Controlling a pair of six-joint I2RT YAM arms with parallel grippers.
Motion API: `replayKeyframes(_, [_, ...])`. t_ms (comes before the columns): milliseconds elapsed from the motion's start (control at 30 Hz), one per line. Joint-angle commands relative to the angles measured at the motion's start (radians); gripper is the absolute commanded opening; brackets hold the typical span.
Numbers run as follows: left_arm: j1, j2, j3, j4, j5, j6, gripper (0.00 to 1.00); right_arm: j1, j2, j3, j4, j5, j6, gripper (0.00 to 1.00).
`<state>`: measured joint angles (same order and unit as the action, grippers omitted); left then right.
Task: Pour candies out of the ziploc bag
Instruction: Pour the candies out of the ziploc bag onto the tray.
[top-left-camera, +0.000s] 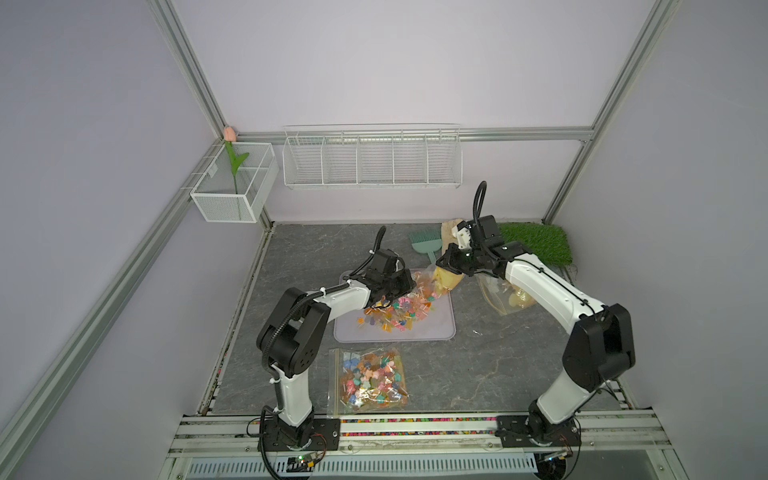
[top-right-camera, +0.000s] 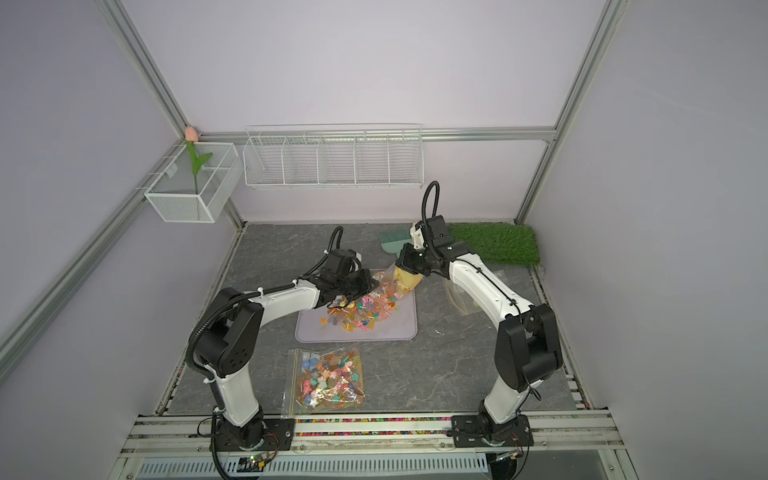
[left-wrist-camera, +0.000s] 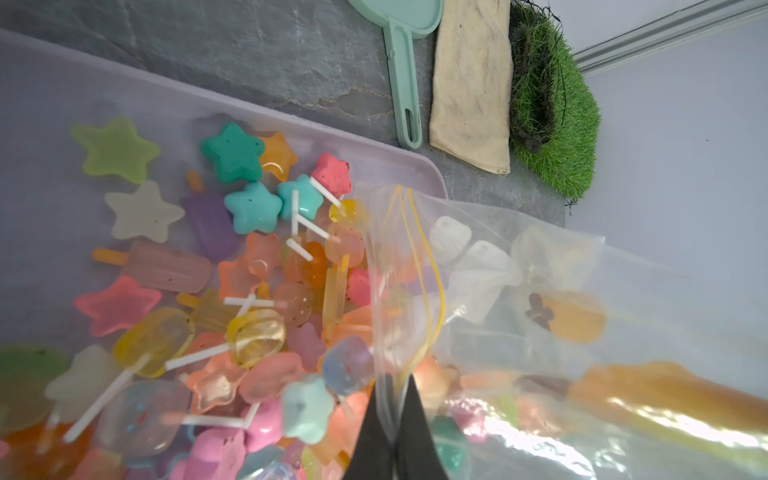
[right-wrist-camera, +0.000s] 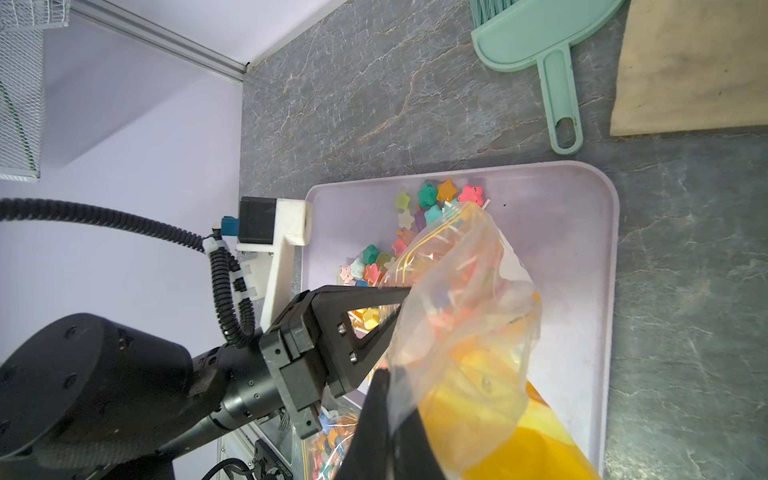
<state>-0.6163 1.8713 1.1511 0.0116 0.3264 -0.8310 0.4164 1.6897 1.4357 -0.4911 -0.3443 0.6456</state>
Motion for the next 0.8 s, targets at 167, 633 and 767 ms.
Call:
replayKeyframes(167, [0.016, -0.022, -0.016, 0.053, 0.017, -0.022, 0.00, 0.023, 0.016, 0.084, -0.052, 0.030, -0.034, 0.07])
replayKeyframes(633, [0.018, -0.025, -0.024, 0.097, 0.041, -0.042, 0.00, 0.040, 0.012, 0.165, -0.117, 0.054, -0.047, 0.07])
replayKeyframes(767, [0.018, -0.028, -0.027, 0.103, 0.046, -0.045, 0.00, 0.044, 0.008, 0.181, -0.132, 0.055, -0.048, 0.07])
